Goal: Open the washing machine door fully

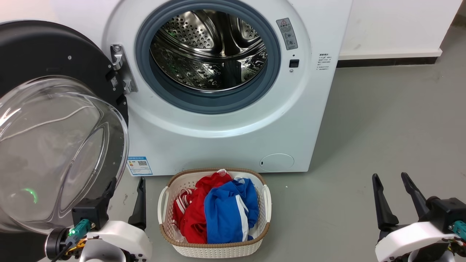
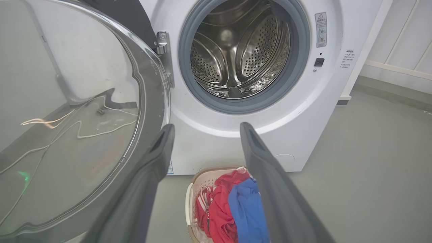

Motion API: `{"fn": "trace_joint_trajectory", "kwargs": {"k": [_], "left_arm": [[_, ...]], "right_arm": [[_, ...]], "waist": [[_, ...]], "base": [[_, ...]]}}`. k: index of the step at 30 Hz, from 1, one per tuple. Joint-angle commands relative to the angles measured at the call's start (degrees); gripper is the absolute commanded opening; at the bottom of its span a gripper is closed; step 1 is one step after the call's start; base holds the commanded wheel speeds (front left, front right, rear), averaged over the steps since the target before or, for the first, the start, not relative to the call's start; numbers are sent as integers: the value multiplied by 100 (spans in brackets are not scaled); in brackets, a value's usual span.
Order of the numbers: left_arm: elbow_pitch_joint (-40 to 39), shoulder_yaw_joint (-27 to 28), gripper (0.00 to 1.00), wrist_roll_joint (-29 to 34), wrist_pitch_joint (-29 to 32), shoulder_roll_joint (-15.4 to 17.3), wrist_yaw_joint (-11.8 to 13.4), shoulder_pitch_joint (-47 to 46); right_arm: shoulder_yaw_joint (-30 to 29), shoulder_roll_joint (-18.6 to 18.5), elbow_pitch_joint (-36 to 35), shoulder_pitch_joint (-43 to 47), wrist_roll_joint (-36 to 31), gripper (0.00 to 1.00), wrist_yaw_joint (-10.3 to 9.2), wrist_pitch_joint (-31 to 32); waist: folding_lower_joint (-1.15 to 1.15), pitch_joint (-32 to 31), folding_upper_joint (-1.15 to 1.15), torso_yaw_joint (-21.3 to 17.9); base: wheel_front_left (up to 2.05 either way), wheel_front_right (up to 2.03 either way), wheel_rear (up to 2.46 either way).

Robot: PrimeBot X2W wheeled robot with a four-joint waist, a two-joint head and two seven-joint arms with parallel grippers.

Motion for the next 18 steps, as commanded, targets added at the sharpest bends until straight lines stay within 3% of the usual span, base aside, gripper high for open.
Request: {"fn": "trace_joint_trajectory", "kwargs": {"k": [1,2,3,6,18], "left_arm": [[15,3,100,-31,-7,11,3,24],[20,0,100,-38,-8,14,2,19],[12,-2,0,-22,1,0,0,0],[89,-3,0,-85,29,-89,-21,57],[186,390,0,-1136,268,-374,-326,2]], "right_arm": [[-12,-19,14,31,4,100,-1,-36],[-19,-17,15,33,5,100,-1,-40],[-14,0,7,9,0,0,0,-3],[-35,19,138,30,73,0,0,29],[-82,32,312,-120,1453,0,0,207]], "waist": [[0,-3,0,5],[0,-4,0,7],[0,-4,0,7],[0,-1,0,10],[0,28,0,26]], "base": [[0,0,0],[0,0,0],[0,0,0],[0,0,0],[0,0,0]]}}
